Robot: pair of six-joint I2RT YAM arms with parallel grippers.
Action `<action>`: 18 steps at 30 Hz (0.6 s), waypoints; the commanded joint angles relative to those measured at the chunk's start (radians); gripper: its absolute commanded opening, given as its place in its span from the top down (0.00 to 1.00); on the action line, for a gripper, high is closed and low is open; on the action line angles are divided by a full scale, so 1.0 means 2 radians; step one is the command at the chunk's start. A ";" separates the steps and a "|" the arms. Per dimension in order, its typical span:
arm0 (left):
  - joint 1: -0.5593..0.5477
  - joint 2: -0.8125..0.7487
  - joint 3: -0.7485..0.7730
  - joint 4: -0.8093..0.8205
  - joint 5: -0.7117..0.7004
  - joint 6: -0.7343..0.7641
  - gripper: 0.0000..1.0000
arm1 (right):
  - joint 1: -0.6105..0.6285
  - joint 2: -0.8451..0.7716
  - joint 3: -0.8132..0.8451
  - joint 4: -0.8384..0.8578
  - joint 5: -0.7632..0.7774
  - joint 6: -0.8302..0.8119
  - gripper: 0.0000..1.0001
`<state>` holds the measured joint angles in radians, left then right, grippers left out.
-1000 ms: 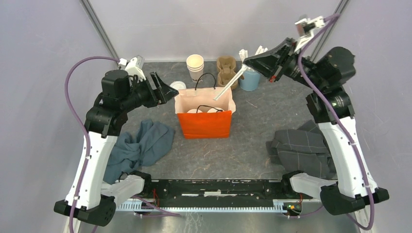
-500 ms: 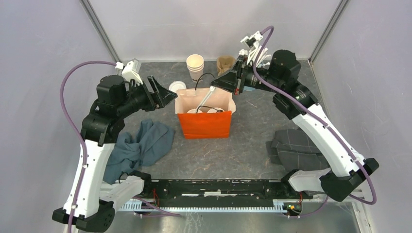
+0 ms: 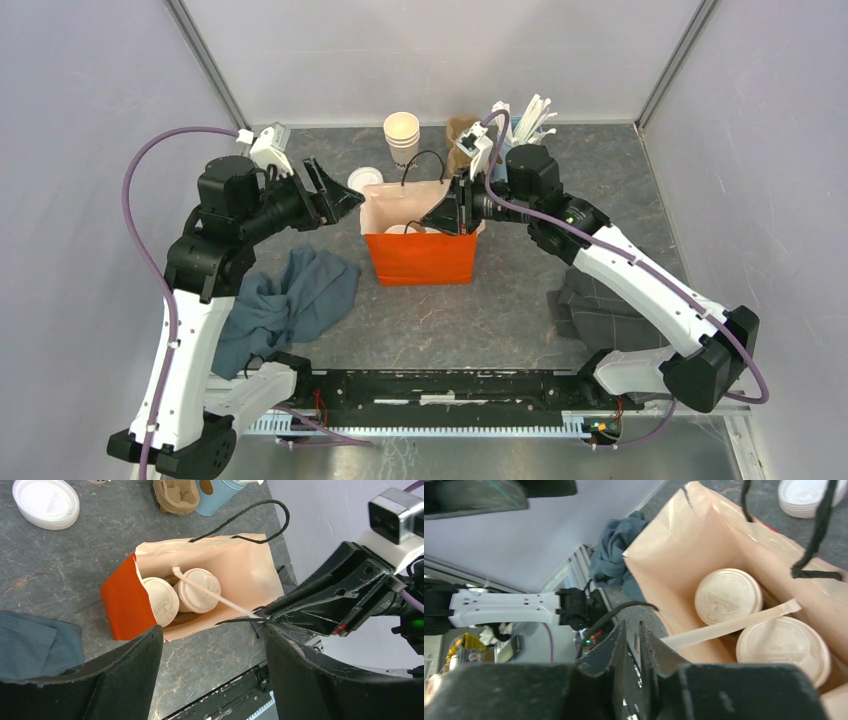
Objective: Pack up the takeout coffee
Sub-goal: Place the straw in the takeout bag.
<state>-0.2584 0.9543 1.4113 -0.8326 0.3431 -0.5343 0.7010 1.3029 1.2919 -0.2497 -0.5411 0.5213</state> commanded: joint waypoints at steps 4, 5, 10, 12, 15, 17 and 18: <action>0.001 0.005 0.035 -0.002 0.005 0.006 0.19 | 0.003 0.011 0.070 -0.054 0.091 -0.046 0.43; 0.002 0.005 0.037 -0.004 0.003 0.008 0.19 | 0.004 0.010 0.091 -0.074 0.113 -0.054 0.36; 0.001 0.006 0.038 0.001 0.002 0.009 0.19 | -0.006 0.011 0.163 -0.142 0.200 -0.106 0.21; 0.001 0.008 0.036 0.004 0.004 0.008 0.19 | -0.033 0.021 0.192 -0.182 0.224 -0.125 0.21; 0.001 0.009 0.036 0.004 0.002 0.011 0.19 | -0.096 0.014 0.189 -0.179 0.221 -0.137 0.24; 0.001 0.009 0.036 0.002 -0.001 0.013 0.19 | -0.130 0.008 0.174 -0.157 0.223 -0.158 0.26; 0.001 0.010 0.038 0.000 -0.002 0.015 0.19 | -0.140 0.011 0.171 -0.152 0.232 -0.167 0.27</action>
<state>-0.2584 0.9710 1.4559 -0.8391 0.3420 -0.5335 0.5133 1.3304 1.6562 -0.5457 -0.1600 0.2825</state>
